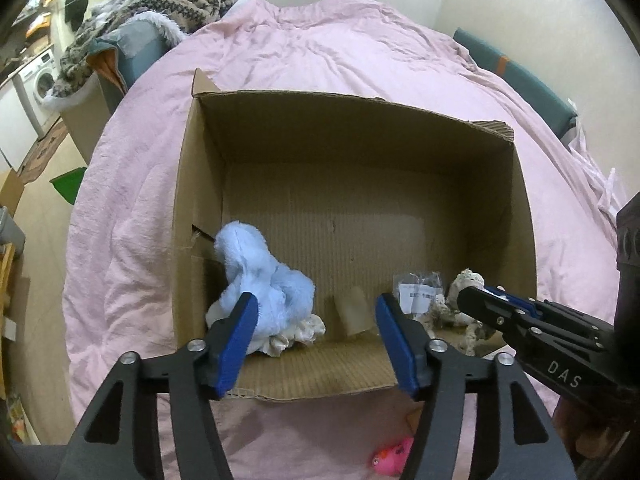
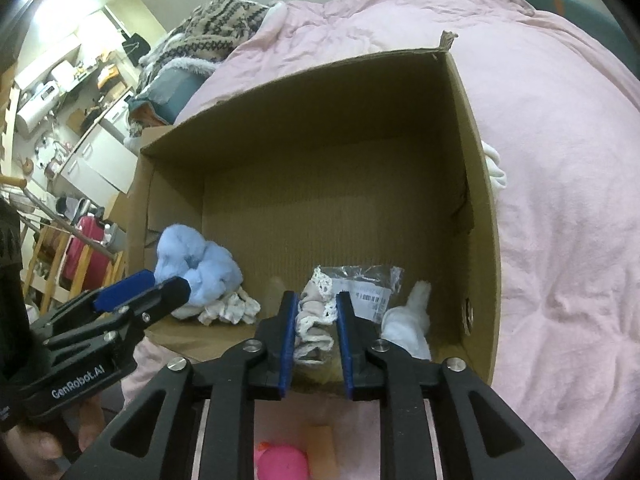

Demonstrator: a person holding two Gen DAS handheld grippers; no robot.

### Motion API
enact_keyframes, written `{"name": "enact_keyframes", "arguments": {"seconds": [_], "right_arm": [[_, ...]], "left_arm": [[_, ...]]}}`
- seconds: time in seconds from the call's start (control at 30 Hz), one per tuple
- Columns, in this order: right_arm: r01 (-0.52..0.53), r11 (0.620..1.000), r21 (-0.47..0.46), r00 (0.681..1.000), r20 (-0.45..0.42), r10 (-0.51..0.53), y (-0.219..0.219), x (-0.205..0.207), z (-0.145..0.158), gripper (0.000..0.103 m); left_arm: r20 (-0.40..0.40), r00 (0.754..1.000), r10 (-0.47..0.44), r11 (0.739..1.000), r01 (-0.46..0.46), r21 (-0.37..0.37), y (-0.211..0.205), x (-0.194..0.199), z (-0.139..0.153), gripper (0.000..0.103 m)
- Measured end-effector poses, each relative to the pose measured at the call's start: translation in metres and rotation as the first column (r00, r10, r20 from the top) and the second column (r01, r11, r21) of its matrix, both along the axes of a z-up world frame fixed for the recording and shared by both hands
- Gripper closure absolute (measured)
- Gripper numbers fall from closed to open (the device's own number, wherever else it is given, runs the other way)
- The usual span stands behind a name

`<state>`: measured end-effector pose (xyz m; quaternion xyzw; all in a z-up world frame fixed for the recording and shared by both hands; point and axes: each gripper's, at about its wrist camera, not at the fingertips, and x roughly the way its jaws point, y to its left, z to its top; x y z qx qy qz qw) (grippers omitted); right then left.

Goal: Organize soft objects
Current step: 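Open both tools over the box to drop the sponge and scrunchie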

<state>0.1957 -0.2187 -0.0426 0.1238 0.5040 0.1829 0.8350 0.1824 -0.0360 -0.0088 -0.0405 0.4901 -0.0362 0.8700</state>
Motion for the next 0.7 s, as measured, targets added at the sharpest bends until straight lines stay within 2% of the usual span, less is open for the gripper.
{"name": "enact_keyframes", "arguments": {"seconds": [0.03,0.07,0.13,0.2,0.7], "right_arm": [[0.002,1.000,0.006,1.000,0.004,-0.002,-0.001,0.000,0.001,0.069],[0.007,1.000,0.016,1.000,0.009,-0.007,-0.003,0.000,0.002,0.050],[0.030,0.999,0.036,0.999,0.027,-0.031,-0.006,0.000,0.007,0.028],[0.057,0.997,0.045,0.997,0.051,-0.059,-0.011,-0.001,0.011,0.028],[0.076,0.995,0.063,0.996,0.034,-0.078,-0.022,-0.002,0.015,0.028]], "left_arm": [[0.002,1.000,0.001,1.000,-0.001,0.001,0.001,0.000,0.000,0.040],[0.007,1.000,0.005,1.000,-0.005,0.008,0.001,-0.001,0.000,0.040],[0.012,1.000,0.008,1.000,-0.008,0.015,0.000,-0.001,0.000,0.039],[0.014,1.000,0.012,1.000,-0.012,0.016,0.000,-0.001,0.000,0.039],[0.047,0.999,0.008,0.999,-0.010,0.037,0.005,-0.016,0.010,0.039]]}}
